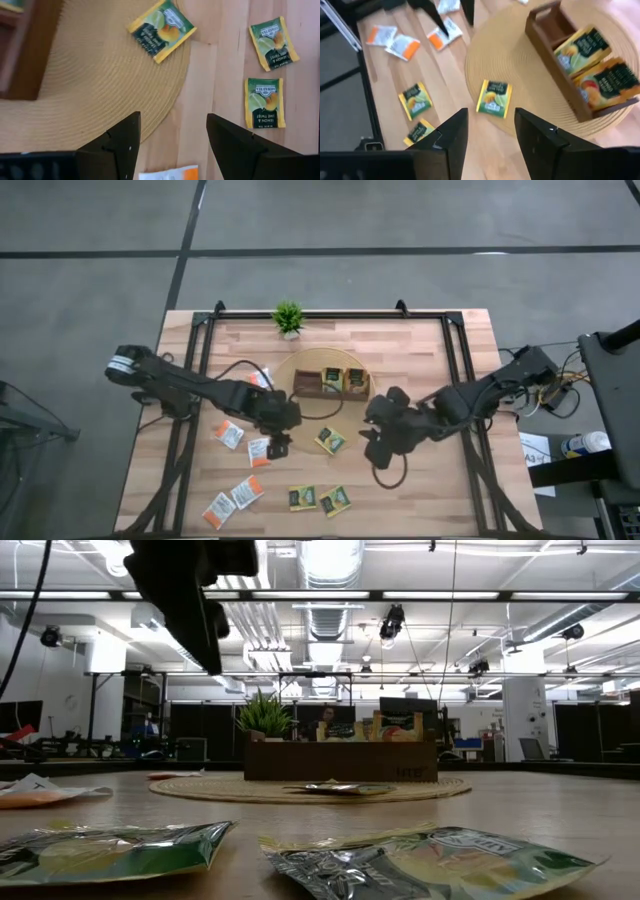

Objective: Pick & Place Tea
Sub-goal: Put the yellow tea bag into the middle section of the wooden organizer

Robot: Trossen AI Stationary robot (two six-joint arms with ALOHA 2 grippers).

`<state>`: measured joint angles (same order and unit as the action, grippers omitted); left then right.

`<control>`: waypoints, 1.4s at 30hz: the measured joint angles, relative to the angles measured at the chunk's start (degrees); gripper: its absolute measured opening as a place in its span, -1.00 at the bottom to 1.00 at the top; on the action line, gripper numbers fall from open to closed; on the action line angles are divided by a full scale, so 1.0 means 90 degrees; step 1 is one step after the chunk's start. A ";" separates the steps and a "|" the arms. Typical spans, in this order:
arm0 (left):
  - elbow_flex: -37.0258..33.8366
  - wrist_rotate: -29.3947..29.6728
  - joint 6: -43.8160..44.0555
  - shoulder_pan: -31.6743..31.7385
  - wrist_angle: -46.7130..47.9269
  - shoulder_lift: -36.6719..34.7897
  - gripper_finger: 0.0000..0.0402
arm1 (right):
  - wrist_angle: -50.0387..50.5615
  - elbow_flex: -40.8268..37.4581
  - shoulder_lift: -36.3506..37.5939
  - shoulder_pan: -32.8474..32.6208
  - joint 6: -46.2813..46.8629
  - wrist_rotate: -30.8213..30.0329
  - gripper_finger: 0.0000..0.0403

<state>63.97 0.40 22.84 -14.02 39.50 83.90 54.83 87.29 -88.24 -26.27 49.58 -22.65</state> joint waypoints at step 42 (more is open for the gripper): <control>-0.1576 0.0950 0.0437 0.0002 -0.0296 -0.1972 0.09 | -0.0369 0.0915 -0.4050 0.1521 -0.0084 0.2752 0.01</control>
<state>49.78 8.95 26.77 -14.00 36.83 66.15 51.51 95.52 -124.69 -12.59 48.83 2.12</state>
